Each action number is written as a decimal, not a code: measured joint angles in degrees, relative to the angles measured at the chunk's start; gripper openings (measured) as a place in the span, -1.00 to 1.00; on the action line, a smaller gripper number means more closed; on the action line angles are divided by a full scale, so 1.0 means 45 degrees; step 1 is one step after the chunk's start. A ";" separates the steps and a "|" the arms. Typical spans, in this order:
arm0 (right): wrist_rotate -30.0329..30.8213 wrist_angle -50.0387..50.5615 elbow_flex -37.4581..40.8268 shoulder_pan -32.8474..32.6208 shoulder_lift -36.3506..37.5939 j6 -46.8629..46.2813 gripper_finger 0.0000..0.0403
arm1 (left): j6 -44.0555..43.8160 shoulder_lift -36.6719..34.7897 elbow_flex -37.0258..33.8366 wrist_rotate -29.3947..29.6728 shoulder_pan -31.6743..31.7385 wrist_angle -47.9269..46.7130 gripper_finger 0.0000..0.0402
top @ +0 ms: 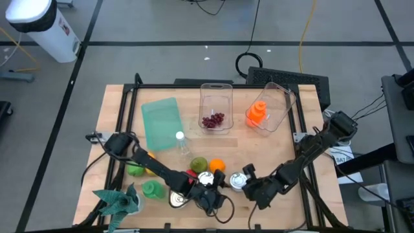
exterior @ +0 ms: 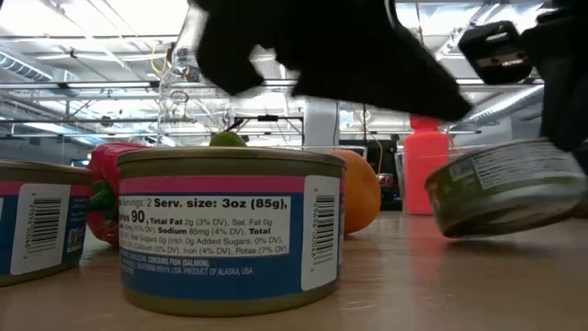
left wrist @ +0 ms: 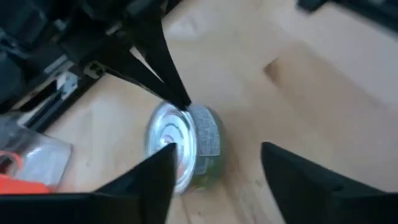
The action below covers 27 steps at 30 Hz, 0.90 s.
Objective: Pick & Place Food Item
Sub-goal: Put the bottom green tuna can into the green bin
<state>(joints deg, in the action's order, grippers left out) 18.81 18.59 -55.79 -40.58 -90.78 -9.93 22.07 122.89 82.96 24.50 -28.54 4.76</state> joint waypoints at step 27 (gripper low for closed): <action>-0.1900 -0.0981 0.0146 0.2011 0.1811 -0.1328 -1.00 | -0.0545 0.0792 0.0002 0.0905 0.0917 0.0943 0.93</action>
<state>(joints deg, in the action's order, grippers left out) 10.26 14.18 -55.13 -31.53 -82.63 -15.91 19.62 126.45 82.97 28.57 -24.41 9.01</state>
